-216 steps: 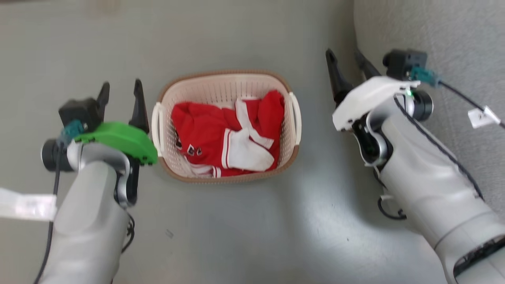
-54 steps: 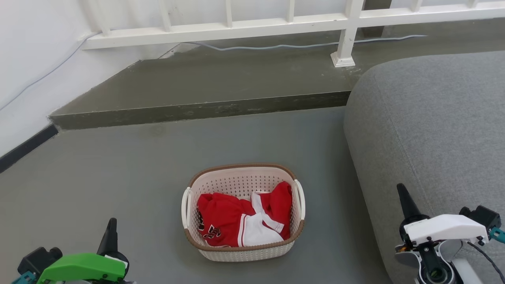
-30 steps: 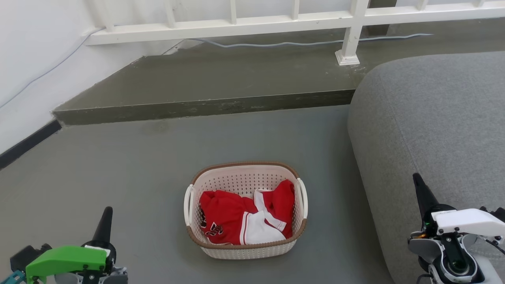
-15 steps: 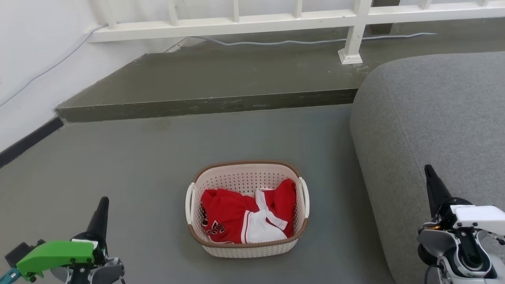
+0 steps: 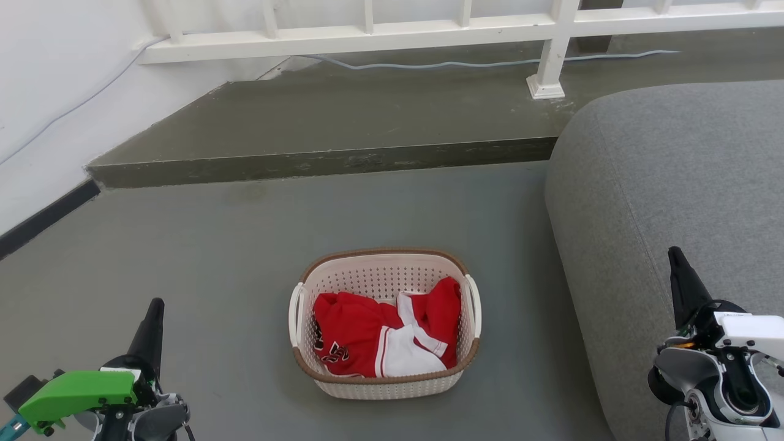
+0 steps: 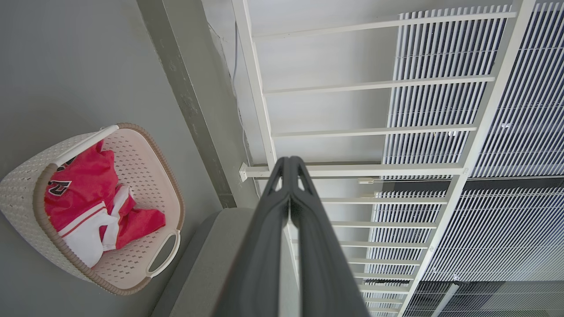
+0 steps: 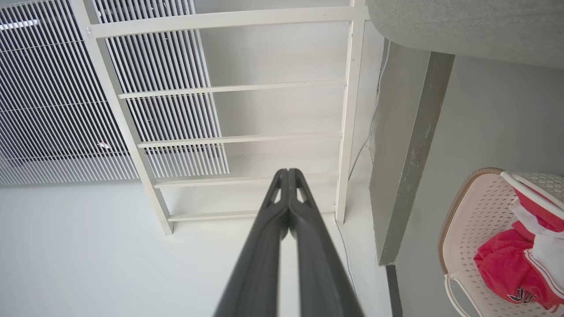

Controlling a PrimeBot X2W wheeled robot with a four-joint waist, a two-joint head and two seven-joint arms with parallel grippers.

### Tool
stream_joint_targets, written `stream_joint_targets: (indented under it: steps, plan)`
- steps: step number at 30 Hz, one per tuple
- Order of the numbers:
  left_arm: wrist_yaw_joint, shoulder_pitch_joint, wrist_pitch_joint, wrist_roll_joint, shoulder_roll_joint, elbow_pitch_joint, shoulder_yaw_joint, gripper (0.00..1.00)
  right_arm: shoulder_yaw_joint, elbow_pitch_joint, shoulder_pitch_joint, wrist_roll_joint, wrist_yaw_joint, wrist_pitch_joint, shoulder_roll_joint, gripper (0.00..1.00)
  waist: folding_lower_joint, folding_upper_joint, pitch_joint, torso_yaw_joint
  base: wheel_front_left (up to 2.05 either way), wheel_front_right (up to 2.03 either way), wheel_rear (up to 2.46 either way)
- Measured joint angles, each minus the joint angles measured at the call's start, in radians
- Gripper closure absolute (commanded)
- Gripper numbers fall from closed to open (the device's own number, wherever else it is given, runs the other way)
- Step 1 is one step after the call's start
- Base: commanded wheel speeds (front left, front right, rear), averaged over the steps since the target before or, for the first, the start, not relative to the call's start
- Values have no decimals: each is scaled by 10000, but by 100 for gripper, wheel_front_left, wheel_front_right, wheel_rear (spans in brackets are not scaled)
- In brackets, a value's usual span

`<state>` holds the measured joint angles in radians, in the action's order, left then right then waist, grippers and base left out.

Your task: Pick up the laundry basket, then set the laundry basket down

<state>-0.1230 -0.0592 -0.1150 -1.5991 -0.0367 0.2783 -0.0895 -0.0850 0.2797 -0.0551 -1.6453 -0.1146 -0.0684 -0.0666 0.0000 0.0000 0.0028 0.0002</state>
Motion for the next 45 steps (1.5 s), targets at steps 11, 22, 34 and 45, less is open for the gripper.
stream_joint_targets:
  steps: [11,22,34,45]
  plan:
    - [0,-1,0,0,2,-2,0,100,-6,4,0,0,0,-2,0,100,0,0,-1,-1,0,0,0]
    - [0,-2,0,0,2,-2,2,100,-12,10,-1,-2,0,-2,0,100,0,0,-1,-2,0,0,0]
    - [0,-2,2,0,2,-4,4,100,-19,15,-1,0,-27,-21,2,100,0,0,-1,-2,0,0,0]
    - [0,-2,2,0,2,-6,6,100,-23,23,-1,0,-27,-27,2,100,0,0,-1,-3,0,0,0]
